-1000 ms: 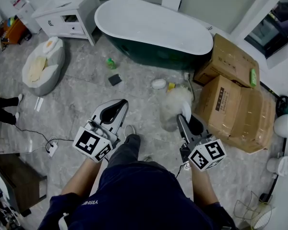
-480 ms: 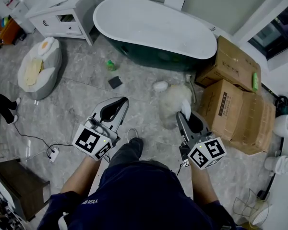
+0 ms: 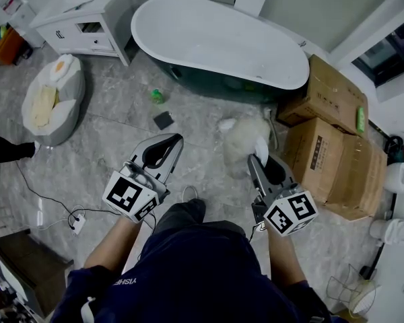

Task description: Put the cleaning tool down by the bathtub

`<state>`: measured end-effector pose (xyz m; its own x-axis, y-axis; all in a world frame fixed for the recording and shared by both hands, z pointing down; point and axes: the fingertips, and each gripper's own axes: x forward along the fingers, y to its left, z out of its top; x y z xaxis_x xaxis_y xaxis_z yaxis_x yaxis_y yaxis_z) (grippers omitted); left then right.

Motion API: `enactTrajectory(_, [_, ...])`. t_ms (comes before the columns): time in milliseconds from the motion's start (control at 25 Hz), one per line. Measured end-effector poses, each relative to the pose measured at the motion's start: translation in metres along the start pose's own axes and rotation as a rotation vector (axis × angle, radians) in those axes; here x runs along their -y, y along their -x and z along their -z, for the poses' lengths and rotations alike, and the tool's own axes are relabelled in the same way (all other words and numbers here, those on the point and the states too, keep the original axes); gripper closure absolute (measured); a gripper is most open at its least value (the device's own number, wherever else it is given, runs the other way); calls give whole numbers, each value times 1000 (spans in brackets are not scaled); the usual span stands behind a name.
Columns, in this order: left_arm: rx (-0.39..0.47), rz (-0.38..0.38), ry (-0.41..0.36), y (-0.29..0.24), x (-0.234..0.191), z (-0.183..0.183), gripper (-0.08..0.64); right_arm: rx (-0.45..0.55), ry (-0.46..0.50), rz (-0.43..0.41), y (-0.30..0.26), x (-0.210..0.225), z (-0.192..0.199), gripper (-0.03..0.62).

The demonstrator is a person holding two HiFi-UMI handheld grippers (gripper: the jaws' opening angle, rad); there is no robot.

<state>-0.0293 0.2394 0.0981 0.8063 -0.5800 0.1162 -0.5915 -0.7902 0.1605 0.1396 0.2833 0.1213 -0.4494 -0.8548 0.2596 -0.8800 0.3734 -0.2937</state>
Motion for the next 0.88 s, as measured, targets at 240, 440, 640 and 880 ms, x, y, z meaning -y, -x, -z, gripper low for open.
enactTrajectory(240, [-9, -5, 6, -5, -28, -1, 523, -12, 1, -5, -28, 0, -4, 499])
enactTrajectory(440, [-8, -2, 3, -8, -39, -2, 523, -11, 7, -10, -43, 0, -8, 499])
enactTrajectory(640, [-1, -7, 0, -13, -52, -8, 523, -10, 17, -23, -59, 0, -17, 499])
enactTrajectory(880, [4, -21, 3, -25, -68, -11, 523, -20, 24, -41, -80, 8, -24, 499])
